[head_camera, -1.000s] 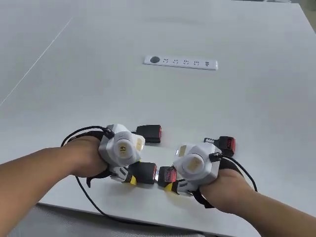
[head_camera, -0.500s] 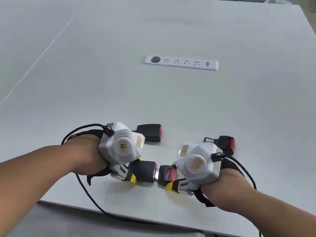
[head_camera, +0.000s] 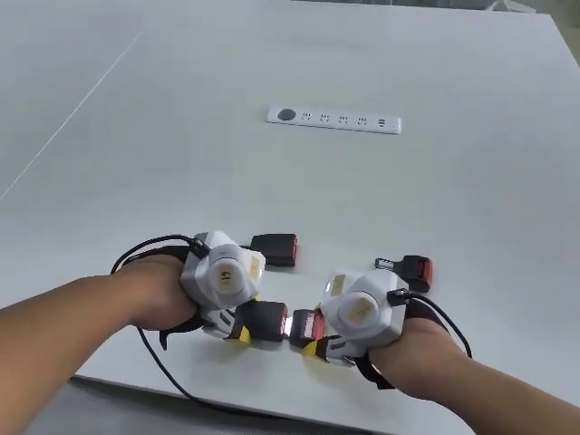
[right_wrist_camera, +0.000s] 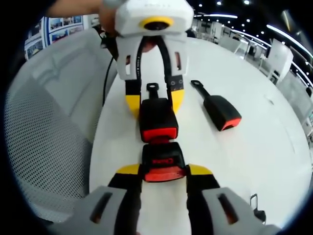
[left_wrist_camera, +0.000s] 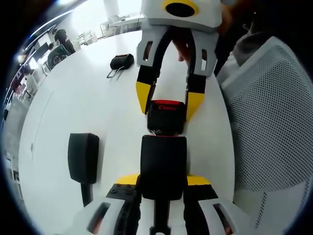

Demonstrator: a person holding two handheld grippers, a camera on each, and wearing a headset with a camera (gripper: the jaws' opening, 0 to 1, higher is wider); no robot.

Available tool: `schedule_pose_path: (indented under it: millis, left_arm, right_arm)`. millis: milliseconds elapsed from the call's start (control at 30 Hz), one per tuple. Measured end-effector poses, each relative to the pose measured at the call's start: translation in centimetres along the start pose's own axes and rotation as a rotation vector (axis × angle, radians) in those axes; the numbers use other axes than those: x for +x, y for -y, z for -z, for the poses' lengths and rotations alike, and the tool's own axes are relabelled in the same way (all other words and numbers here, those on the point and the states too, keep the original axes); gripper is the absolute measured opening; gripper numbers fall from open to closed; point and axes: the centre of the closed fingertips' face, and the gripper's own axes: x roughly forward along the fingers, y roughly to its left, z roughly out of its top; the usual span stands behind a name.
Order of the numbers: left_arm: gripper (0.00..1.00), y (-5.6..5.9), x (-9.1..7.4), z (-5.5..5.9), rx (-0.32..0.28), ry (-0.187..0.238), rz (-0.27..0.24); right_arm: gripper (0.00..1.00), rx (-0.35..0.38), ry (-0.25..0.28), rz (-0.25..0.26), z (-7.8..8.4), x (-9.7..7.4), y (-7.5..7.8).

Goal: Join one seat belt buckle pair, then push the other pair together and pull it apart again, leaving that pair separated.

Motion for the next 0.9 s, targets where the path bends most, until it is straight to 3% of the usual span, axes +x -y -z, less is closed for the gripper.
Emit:
schedule_pose_path:
  millis: [300, 567, 733, 833, 900]
  left_arm:
    - [0.35, -0.1, -0.2, 0.2, -0.06, 0.009, -0.021]
    - [0.37, 0.1, -0.8, 0.5, -0.099, -0.011, -0.032]
    - [0.43, -0.5, -2.1, -0.3, -0.097, 0.022, -0.063]
    - [0.47, -1.5, -3.2, -1.9, -0.126, 0.095, -0.081]
    - [0.47, -1.9, -3.8, -2.6, -0.121, 0.114, -0.089]
  right_arm:
    - [0.36, -0.02, 0.006, 0.003, -0.4, 0.1, 0.2]
    - [0.36, -0.037, 0.004, 0.013, -0.8, -0.3, 0.3]
    - [0.35, -0.042, 0.033, 0.02, -1.8, -1.3, 0.2]
    - [0.35, -0.056, 0.054, 0.015, -2.5, -1.8, 0.2]
    - [0.35, -0.06, 0.06, 0.015, -2.9, -2.3, 0.2]
